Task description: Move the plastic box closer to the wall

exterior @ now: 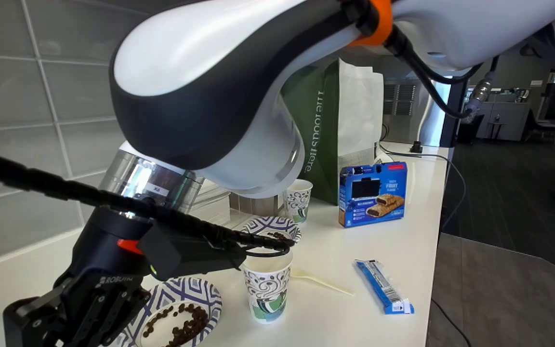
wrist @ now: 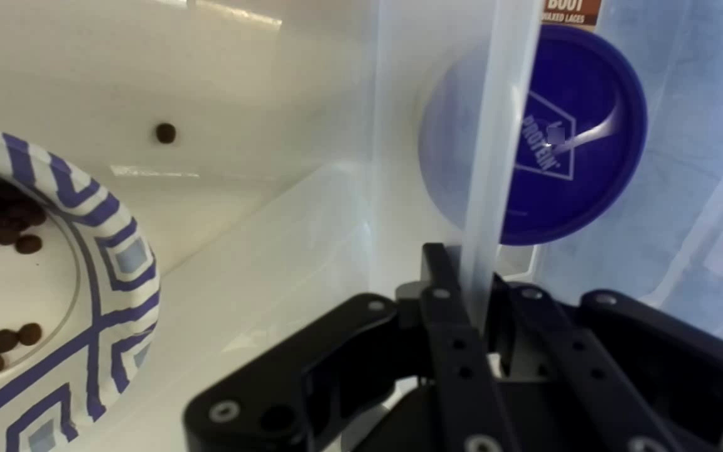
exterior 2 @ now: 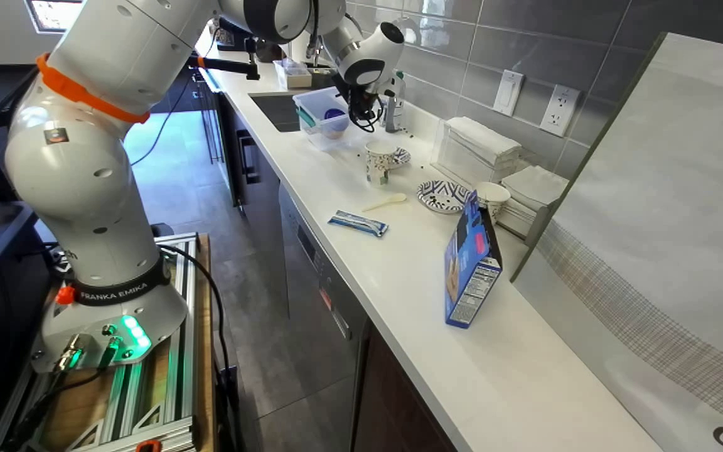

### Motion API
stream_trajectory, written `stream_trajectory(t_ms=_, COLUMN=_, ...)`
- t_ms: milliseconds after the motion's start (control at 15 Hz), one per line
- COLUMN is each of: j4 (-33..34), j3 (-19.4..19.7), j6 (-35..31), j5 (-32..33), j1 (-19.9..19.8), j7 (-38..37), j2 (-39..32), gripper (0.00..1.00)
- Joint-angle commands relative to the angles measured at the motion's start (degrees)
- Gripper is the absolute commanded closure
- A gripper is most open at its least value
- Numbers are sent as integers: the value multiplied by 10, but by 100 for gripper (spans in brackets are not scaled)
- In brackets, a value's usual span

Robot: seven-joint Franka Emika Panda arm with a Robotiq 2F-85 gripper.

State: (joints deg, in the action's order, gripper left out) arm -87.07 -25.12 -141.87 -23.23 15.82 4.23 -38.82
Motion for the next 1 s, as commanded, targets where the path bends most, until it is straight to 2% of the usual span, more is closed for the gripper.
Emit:
stream_trajectory(t_ms=0, j4=15, j3=-2, j6=9, j5=-14, j1=2, j7=-6, j2=-12, gripper=98)
stream_trajectory(t_ms=533, j4=6, j3=-26, j6=59, j5=-31, j1=-12, j7=30, j2=-4, gripper=98)
stream_trajectory(t_ms=733, j4=2, j3=-23, j6=88, j5=-29, j1=-10, j7=28, j2=2, gripper=98)
stream_trajectory(t_ms=933, j4=-2, j3=-17, j6=69, j5=-29, j1=-6, j7=31, j2=7, gripper=98)
